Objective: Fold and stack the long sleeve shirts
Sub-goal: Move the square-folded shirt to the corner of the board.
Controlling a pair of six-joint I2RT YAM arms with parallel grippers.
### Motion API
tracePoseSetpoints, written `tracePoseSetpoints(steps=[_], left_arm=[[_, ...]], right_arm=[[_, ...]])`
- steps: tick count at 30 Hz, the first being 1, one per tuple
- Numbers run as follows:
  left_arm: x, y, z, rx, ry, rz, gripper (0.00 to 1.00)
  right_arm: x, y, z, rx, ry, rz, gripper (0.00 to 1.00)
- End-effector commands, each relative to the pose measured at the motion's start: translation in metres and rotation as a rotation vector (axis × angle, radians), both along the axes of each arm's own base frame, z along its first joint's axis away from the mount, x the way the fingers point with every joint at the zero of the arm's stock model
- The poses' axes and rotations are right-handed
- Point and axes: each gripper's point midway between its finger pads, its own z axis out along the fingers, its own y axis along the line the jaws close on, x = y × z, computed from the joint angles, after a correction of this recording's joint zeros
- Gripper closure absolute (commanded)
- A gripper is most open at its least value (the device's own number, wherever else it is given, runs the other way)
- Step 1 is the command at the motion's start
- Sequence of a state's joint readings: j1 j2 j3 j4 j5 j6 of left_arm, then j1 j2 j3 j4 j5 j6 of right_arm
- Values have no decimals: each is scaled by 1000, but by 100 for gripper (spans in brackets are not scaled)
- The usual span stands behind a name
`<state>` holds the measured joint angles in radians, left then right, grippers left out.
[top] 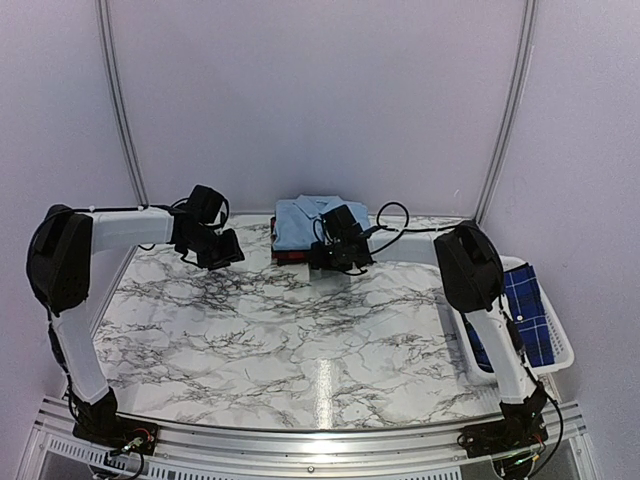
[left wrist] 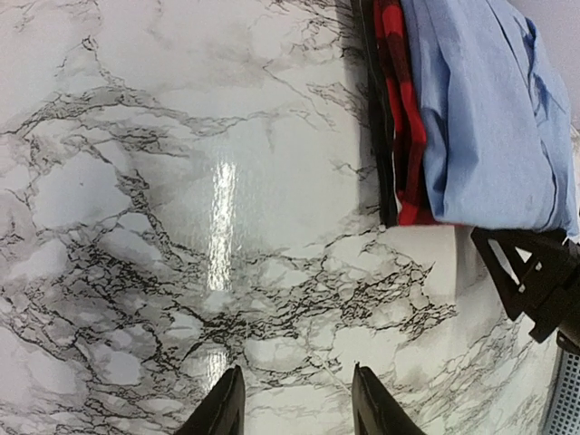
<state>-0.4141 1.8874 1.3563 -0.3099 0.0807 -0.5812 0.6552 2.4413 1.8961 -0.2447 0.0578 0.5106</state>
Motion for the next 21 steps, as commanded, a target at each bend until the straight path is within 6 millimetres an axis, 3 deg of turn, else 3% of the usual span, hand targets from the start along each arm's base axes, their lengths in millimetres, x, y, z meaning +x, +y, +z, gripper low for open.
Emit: tracePoseSetpoints(steps=[1, 15, 21], left_arm=[[-7, 1, 22, -17, -43, -21, 57], [-12, -5, 28, -42, -46, -38, 57], [-14, -9, 37, -53, -61, -56, 56]], right_arm=[[11, -10, -23, -8, 58, 3, 43], [23, 29, -22, 187, 56, 148, 35], [21, 18, -19, 147, 50, 132, 33]])
